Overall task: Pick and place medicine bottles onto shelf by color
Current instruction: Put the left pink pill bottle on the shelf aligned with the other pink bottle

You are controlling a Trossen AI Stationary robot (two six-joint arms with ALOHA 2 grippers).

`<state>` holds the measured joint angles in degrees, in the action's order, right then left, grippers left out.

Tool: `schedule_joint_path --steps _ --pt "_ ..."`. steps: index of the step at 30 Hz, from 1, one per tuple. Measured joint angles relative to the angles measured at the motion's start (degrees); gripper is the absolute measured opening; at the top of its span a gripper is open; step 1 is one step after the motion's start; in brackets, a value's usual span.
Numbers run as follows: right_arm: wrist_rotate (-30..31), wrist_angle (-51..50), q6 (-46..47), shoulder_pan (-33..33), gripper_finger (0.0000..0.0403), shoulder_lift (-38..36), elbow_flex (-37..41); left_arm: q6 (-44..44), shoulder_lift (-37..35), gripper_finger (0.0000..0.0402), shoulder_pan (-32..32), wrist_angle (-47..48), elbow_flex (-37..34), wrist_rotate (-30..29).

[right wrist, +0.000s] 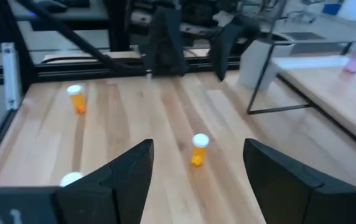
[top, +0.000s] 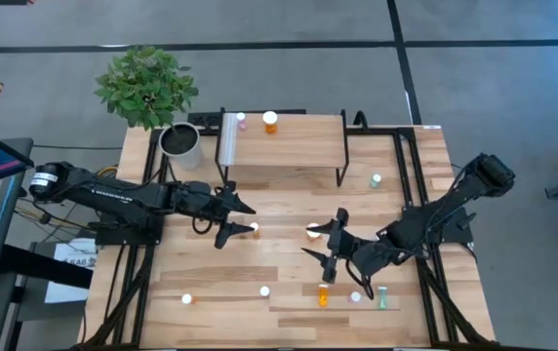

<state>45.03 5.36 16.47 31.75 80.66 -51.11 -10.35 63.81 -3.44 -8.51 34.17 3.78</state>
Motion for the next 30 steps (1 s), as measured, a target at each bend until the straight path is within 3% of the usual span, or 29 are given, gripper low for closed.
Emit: schedule_joint_path --steps 7,12,30 --pt "-9.6 19.9 -2.4 -2.8 0.0269 -3.5 12.1 0.0 0.0 0.0231 0.0 0.0 0.0 -0.4" --pt "-12.1 30.2 -4.8 -3.8 0.0269 -5.9 18.7 0.0 0.0 0.0231 0.0 0.3 0.0 -0.1" --pt "-12.3 33.8 -3.0 -6.7 0.0269 -3.5 19.9 2.1 2.0 0.0231 -0.2 9.7 3.6 -3.6"
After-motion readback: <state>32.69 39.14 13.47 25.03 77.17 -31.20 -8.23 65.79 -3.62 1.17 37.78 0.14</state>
